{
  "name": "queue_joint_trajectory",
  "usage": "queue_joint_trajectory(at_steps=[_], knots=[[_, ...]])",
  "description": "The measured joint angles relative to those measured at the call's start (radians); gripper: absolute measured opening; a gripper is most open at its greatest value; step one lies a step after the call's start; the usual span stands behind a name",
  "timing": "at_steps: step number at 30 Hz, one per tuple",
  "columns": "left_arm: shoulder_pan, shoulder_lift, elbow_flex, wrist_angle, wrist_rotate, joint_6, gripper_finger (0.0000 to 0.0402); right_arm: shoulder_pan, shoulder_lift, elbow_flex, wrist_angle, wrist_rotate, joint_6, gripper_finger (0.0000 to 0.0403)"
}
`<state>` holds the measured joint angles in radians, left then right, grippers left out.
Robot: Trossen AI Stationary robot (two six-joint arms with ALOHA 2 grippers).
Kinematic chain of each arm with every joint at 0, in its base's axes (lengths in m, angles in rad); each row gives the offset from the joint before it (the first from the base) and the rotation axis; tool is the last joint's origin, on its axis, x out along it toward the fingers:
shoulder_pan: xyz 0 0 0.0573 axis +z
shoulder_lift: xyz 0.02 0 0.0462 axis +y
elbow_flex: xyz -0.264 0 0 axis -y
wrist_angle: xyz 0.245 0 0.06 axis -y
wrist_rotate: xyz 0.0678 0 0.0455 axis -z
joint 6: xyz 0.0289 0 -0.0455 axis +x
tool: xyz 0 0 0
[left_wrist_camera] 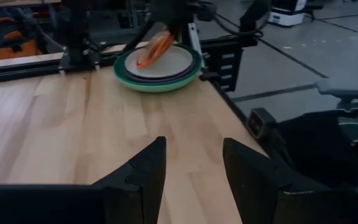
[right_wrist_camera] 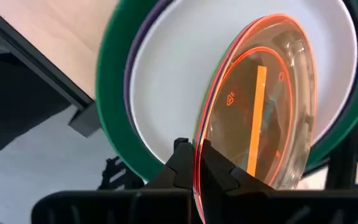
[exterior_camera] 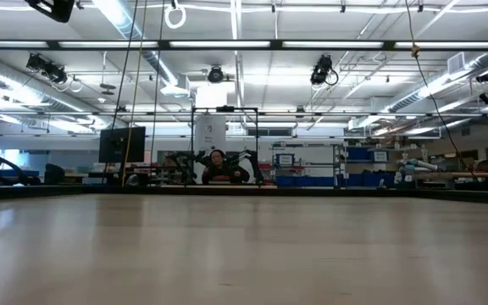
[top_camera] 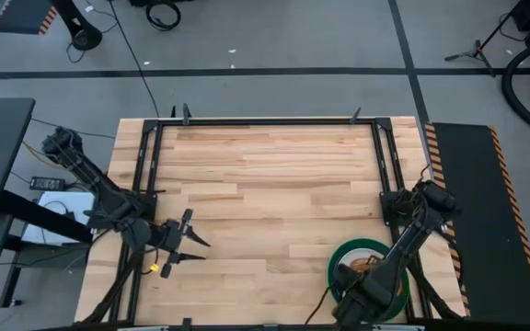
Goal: Stack plastic plates
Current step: Stack the stacked transparent plates on top of the white plate
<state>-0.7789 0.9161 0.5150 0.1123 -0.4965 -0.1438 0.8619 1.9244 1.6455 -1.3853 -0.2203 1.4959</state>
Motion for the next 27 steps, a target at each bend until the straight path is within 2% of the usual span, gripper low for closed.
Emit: queue_joint_trajectory(at_steps=[11,17,21,27], knots=[[0.161,0.0,0.0,-0.008,0.0,0.021,0.0166,-0.002,0.0,0.0,-0.028,0.112,-0.002,0.0011],[0.22,0.0,0.0,-0.009,0.0,0.028,0.0166,-0.002,0.002,-0.002,-0.008,0.098,0.022,0.0015],[0.226,0.0,0.0,-0.012,0.0,0.028,0.0166,-0.001,0.003,-0.004,0.007,0.097,-0.001,0.0034],[0.226,-0.012,0.0,-0.071,0.025,-0.013,0.0166,0.0,0.003,-0.005,0.006,0.093,-0.027,0.0086]])
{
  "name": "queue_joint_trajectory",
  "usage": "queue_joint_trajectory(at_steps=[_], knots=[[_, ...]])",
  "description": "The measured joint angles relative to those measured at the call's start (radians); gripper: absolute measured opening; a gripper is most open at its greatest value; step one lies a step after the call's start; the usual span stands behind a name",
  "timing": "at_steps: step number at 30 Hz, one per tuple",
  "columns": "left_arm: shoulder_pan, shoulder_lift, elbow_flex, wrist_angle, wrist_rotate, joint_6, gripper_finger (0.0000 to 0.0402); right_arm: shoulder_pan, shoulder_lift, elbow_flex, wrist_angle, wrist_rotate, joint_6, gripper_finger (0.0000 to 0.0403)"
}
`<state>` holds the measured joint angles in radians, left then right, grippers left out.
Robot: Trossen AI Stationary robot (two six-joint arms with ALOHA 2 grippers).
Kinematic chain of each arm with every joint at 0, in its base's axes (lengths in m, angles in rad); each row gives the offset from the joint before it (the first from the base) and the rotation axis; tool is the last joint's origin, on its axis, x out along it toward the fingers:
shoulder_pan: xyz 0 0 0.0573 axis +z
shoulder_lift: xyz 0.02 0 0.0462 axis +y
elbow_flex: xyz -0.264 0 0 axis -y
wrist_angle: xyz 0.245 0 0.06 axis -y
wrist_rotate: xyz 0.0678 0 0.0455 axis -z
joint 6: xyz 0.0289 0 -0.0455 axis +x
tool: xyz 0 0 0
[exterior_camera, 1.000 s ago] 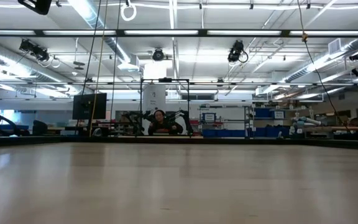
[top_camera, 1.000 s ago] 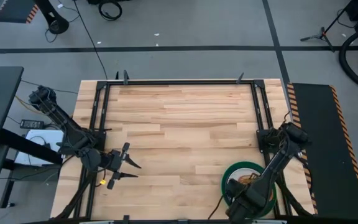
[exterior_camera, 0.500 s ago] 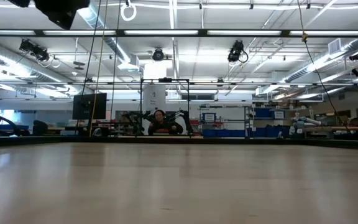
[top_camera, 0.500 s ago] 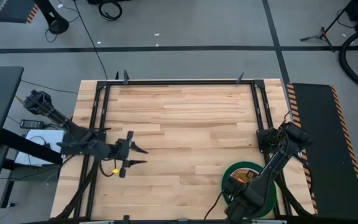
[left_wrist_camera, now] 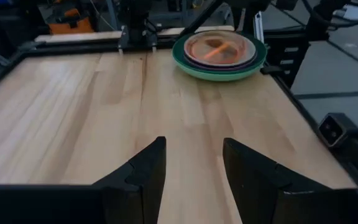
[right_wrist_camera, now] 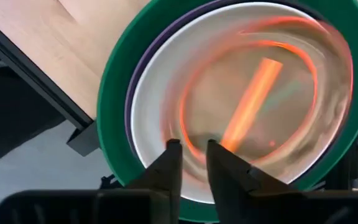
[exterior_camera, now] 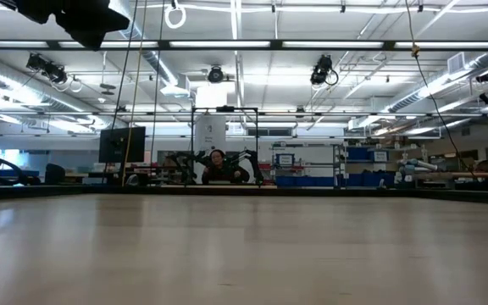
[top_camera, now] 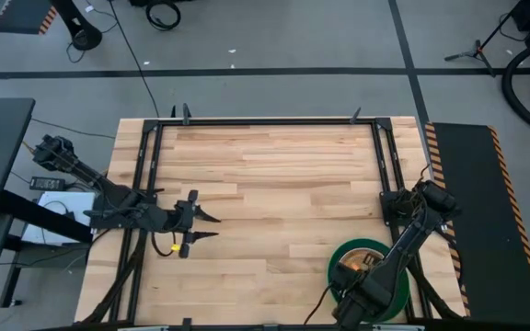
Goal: Stack plastic plates
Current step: Stack the stacked transparent plates on top of the white plate, then return to Home Position
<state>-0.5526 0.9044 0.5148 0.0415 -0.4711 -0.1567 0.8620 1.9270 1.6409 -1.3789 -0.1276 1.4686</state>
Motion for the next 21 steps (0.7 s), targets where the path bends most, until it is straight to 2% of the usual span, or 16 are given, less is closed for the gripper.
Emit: queue_joint_trajectory(at_steps=[4,8,16,21], knots=[[0.0,-0.037,0.0,-0.042,0.006,-0.045,0.0166,0.001,0.0,0.0,-0.003,0.0,-0.018,0.0122],[0.0,-0.103,0.0,-0.041,0.005,-0.039,0.0166,-0.003,0.0,0.0,-0.031,0.032,-0.107,0.0149],[0.001,-0.195,0.0,-0.038,0.005,0.011,0.0166,-0.119,0.0,-0.001,-0.043,0.372,-0.416,0.0156],[0.001,-0.151,-0.055,0.037,-0.004,0.008,0.0166,-0.237,-0.002,-0.075,0.219,0.516,-0.647,0.0155]])
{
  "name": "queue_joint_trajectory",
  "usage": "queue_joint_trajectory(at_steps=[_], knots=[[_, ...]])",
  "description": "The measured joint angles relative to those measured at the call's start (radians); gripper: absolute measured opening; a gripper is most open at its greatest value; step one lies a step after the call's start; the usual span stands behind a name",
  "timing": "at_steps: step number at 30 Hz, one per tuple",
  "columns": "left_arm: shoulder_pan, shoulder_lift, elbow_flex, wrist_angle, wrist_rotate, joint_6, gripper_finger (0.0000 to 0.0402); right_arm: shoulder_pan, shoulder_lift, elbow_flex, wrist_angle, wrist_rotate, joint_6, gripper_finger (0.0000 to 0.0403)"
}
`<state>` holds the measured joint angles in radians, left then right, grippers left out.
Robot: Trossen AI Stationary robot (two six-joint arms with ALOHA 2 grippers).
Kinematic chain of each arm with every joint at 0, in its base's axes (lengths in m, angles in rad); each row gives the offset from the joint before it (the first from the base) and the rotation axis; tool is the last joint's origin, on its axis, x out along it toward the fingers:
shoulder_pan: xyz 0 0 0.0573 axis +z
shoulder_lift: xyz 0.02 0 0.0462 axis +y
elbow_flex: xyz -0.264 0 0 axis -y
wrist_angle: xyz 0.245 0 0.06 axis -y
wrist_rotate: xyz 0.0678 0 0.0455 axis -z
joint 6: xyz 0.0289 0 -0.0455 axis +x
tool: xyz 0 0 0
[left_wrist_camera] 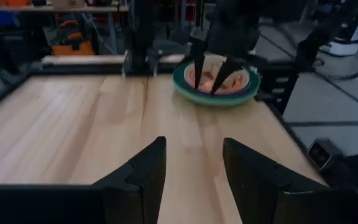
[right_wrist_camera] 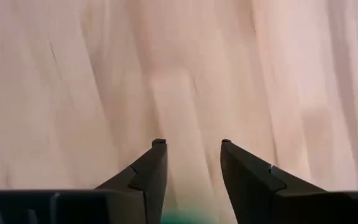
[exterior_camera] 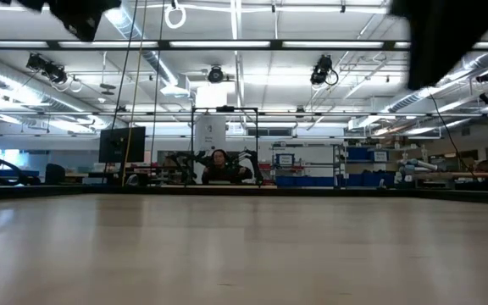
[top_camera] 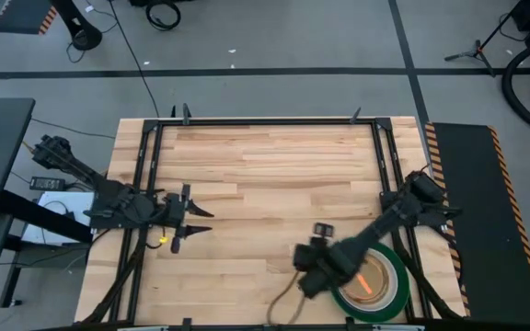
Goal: Stack plastic plates
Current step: Return to Home Position
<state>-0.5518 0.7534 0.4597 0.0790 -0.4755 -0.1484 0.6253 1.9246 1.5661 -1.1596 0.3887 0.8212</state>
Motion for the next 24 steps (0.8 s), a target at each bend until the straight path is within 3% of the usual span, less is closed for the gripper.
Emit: queue_joint_trajectory(at_steps=[2,6,8,11,16,24], knots=[[0.0,0.027,-0.072,0.092,-0.001,-0.02,0.0166,-0.043,0.0,-0.074,0.213,-0.02,-0.131,0.0154],[0.001,0.069,-0.235,0.342,-0.008,-0.037,0.0166,-0.113,0.0,-0.242,0.68,-0.177,-0.396,0.0154],[0.012,0.073,-0.303,0.459,-0.026,-0.042,0.0166,-0.152,0.0,-0.289,0.813,-0.241,-0.497,0.0153],[0.055,0.061,-0.368,0.585,-0.047,-0.013,0.0166,-0.22,-0.005,-0.301,0.832,-0.23,-0.629,0.0153],[0.19,0.045,-0.383,0.631,-0.044,0.068,0.0166,-0.345,-0.029,-0.3,0.799,-0.158,-0.794,0.0153],[0.462,0.042,-0.382,0.607,0.147,0.084,0.0166,-0.499,-0.099,-0.3,0.789,-0.388,-0.903,0.0117]])
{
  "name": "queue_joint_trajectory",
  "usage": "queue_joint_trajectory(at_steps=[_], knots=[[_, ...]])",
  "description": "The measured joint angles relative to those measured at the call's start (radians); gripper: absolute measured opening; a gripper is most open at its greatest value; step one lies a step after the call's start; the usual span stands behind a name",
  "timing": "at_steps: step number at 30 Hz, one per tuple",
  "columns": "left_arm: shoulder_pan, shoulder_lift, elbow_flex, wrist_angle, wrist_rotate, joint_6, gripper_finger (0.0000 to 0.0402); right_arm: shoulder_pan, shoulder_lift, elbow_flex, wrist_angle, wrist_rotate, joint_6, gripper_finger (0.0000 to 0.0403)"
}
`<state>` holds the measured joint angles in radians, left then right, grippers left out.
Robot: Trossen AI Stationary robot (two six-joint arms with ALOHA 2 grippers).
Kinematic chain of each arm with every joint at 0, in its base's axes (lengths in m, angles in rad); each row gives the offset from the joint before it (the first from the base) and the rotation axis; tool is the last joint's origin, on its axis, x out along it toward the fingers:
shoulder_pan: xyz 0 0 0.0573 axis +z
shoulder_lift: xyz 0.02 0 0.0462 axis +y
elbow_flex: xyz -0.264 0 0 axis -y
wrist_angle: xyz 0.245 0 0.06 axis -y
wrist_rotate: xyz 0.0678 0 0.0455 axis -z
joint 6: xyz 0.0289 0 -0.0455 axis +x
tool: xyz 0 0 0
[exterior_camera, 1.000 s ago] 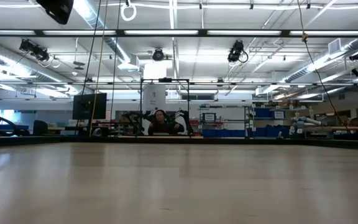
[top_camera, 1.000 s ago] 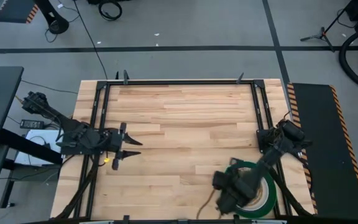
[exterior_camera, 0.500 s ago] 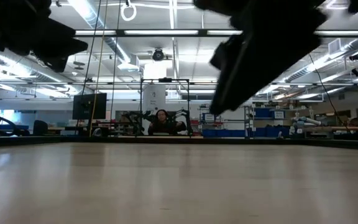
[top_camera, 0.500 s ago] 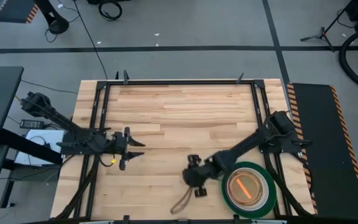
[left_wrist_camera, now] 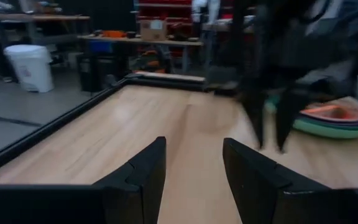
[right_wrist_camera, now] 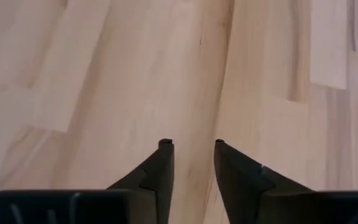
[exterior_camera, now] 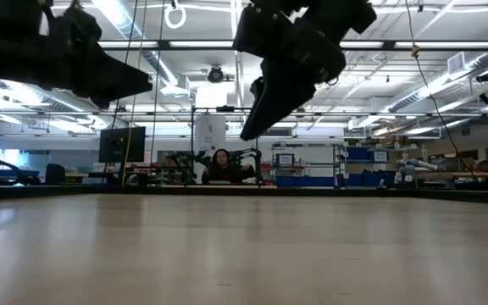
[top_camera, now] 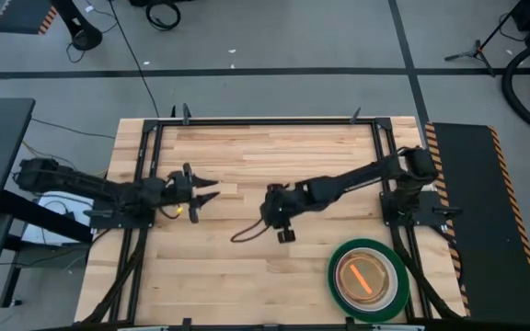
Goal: Stack plastic plates
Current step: Return to Home Position
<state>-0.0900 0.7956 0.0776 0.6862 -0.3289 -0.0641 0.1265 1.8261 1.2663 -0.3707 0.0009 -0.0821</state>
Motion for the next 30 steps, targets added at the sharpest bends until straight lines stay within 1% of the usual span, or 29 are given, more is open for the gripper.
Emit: queue_joint_trajectory(at_steps=[2,4,7,9,11,14,17,19,20,23,27,30], knots=[[0.055,0.0,0.0,-0.005,0.009,0.002,0.0166,-0.014,-0.03,-0.009,-0.008,0.009,0.001,0.0101],[0.094,-0.002,0.0,-0.005,0.008,0.015,0.0166,-0.019,-0.068,-0.041,-0.009,0.088,0.021,0.0085],[0.127,-0.02,0.0,-0.006,0.01,0.066,0.0166,-0.021,-0.148,-0.145,0.0,0.199,0.054,0.0064],[0.136,-0.042,0.0,-0.009,0.011,0.099,0.0166,-0.023,-0.221,-0.241,0.043,0.234,0.087,0.0052],[0.14,-0.073,0.0,-0.008,0.011,0.11,0.0166,-0.029,-0.306,-0.354,0.144,0.229,0.108,0.0042],[0.14,-0.133,0.0,-0.008,0.02,0.111,0.0166,-0.054,-0.439,-0.527,0.351,0.157,0.116,0.0028],[0.14,-0.196,0.0,-0.043,0.084,0.104,0.0166,-0.097,-0.562,-0.672,0.552,0.113,0.116,0.0014],[0.14,-0.237,0.001,-0.103,0.153,0.093,0.0166,-0.131,-0.64,-0.749,0.616,0.108,0.115,0.0007],[0.14,-0.258,0.005,-0.152,0.185,0.077,0.0166,-0.149,-0.68,-0.778,0.622,0.107,0.115,0.0006],[0.14,-0.316,0.052,-0.357,0.256,0.045,0.0166,-0.2,-0.813,-0.853,0.618,0.107,0.108,0.0008],[0.148,-0.369,0.16,-0.633,0.275,0.051,0.0166,-0.256,-0.991,-0.933,0.621,0.106,0.084,0.0021],[0.186,-0.396,0.226,-0.715,0.275,0.081,0.0166,-0.296,-1.11,-0.99,0.63,0.108,0.071,0.0026]])
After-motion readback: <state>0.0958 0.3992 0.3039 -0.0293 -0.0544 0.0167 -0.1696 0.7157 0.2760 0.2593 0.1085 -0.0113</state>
